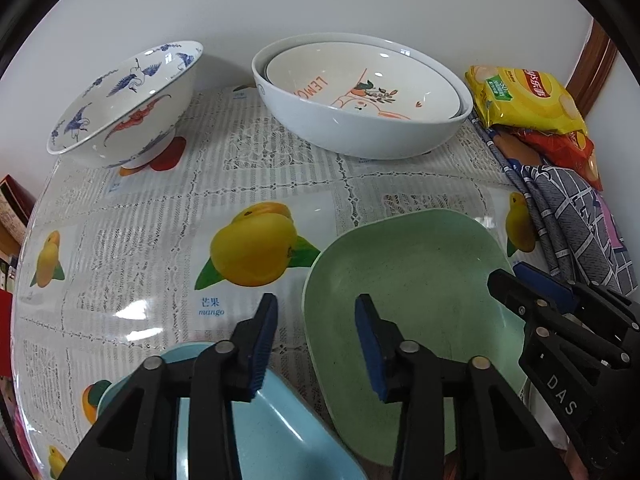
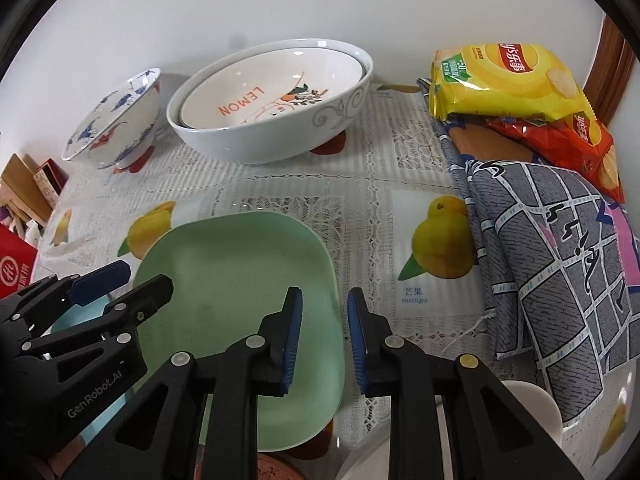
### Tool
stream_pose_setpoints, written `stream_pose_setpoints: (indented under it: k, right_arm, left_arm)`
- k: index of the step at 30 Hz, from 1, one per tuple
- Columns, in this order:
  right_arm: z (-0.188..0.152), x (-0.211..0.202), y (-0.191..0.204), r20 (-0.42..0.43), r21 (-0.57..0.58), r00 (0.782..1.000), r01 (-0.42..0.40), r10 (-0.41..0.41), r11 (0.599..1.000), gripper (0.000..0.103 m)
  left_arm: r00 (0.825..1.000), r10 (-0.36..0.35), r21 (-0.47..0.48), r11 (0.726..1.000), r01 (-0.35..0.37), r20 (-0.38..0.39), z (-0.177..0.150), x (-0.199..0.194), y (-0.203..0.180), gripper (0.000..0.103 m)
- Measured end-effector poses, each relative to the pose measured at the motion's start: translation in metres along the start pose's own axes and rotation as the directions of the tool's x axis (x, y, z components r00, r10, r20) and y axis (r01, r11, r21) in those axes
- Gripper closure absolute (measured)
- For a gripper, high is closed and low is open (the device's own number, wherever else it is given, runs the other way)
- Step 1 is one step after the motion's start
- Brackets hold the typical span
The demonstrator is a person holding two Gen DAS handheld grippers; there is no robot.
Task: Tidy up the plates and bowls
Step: 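Move both grippers to the green square plate rim and close on it, then lift the green plate with both grippers and carry it toward the blue plate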
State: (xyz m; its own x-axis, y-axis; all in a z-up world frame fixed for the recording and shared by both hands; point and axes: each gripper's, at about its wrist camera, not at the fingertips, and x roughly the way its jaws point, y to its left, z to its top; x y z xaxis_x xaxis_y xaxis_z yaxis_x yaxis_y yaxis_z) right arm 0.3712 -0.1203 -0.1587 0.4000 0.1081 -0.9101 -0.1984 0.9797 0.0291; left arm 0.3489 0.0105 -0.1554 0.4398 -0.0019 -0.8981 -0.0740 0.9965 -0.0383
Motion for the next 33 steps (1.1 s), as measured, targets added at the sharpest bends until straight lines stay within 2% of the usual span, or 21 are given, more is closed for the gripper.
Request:
stream_pose_setpoints:
  k: [1, 3, 6, 8, 11, 20, 27, 33]
  right_arm:
    - [0.000, 0.001, 0.000, -0.003, -0.001, 1.000, 0.007, -0.007, 1.000, 0.082]
    - [0.001, 0.004, 0.002, -0.009, -0.007, 1.000, 0.017, -0.017, 1.000, 0.083]
    - [0.002, 0.007, 0.004, -0.023, -0.020, 0.999, 0.024, -0.024, 1.000, 0.083]
    - [0.002, 0.009, 0.004, -0.030, -0.020, 0.999, 0.024, -0.024, 1.000, 0.087]
    - [0.002, 0.009, 0.004, -0.029, -0.021, 0.999, 0.041, -0.042, 0.999, 0.095]
    - [0.002, -0.007, 0.001, 0.040, 0.008, 0.999, 0.006, -0.006, 1.000, 0.097]
    - [0.002, -0.043, -0.002, 0.101, 0.032, 0.995, -0.004, 0.001, 0.999, 0.097]
    - [-0.011, -0.075, -0.005, 0.133, 0.048, 0.991, -0.004, -0.002, 0.999, 0.097]
  left_arm:
    - [1.000, -0.004, -0.003, 1.000, 0.004, -0.012, 0.000, 0.003, 0.000, 0.070]
    - [0.999, -0.010, -0.007, 1.000, 0.010, -0.031, 0.000, 0.010, 0.001, 0.079]
    - [0.999, -0.017, -0.014, 1.000, 0.017, -0.034, -0.001, 0.013, 0.002, 0.081]
    - [0.999, -0.012, -0.014, 1.000, 0.011, -0.034, -0.001, 0.013, 0.002, 0.082]
    - [1.000, 0.002, -0.006, 1.000, -0.002, -0.021, 0.000, 0.012, 0.001, 0.091]
    - [0.999, -0.016, -0.014, 1.000, 0.017, 0.039, 0.004, -0.010, 0.008, 0.093]
    - [0.996, -0.036, -0.004, 0.999, 0.037, 0.084, 0.001, -0.043, 0.005, 0.093]
    - [0.993, -0.040, 0.007, 0.999, 0.040, 0.112, -0.009, -0.072, -0.002, 0.093]
